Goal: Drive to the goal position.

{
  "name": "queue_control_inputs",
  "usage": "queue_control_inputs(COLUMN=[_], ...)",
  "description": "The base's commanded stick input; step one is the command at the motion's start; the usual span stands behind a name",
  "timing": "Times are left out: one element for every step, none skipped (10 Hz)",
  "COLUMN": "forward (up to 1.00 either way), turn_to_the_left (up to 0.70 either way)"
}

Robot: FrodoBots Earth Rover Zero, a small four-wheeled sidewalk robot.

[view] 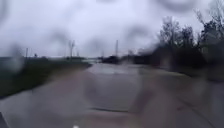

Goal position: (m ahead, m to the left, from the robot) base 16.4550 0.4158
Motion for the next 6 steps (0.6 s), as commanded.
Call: queue_control_inputs(forward=[0.70,0.70,0.70,0.70,0.70,0.70], turn_to_the_left=[0.00,0.00,0.00,0.00,0.00,0.00])
